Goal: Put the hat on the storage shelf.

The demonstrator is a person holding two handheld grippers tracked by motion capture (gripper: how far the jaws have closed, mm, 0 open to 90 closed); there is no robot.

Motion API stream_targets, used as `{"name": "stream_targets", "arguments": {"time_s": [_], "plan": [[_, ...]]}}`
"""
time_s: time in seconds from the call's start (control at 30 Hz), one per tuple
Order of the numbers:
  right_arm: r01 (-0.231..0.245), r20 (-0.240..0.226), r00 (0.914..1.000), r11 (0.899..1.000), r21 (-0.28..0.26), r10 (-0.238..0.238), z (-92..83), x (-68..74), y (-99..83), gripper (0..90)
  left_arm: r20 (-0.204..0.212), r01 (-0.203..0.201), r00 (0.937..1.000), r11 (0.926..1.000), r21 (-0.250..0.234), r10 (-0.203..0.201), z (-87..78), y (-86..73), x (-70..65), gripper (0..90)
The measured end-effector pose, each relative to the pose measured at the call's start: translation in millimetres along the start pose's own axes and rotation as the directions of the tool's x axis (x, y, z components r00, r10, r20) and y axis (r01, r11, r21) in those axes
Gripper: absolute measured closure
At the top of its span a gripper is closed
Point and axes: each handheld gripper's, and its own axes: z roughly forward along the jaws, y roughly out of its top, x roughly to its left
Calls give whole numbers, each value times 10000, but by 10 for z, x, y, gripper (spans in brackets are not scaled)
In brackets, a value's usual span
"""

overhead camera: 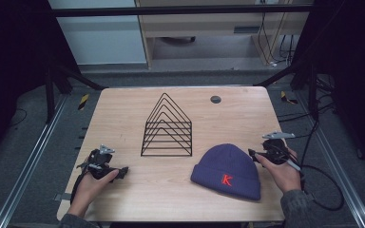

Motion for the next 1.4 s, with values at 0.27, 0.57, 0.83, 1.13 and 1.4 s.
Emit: {"name": "stream_targets", "arguments": {"time_s": [0.27,0.57,0.83,1.13,1.4], "plan": [[1051,-623,9928,9932,501,-1019,94,102,314,526,11,-12,10000,10000,-1,12,0,-1,-1,0],[951,-1158,9895,9928,734,-863,289,203,375,600,60,-111,9999,9999,-13,111,2,2,-12,0],[604,-1467,9882,9922,1094,-440,472,278,331,545,88,-152,9998,9999,-37,153,4,3,-19,0],[698,-1413,9888,9867,1467,-489,591,356,338,502,130,-160,9998,9999,-25,160,5,5,-28,0],[580,-1395,9897,9821,1791,-330,623,349,335,489,164,-158,9997,9999,-51,158,10,8,-34,0]]}}
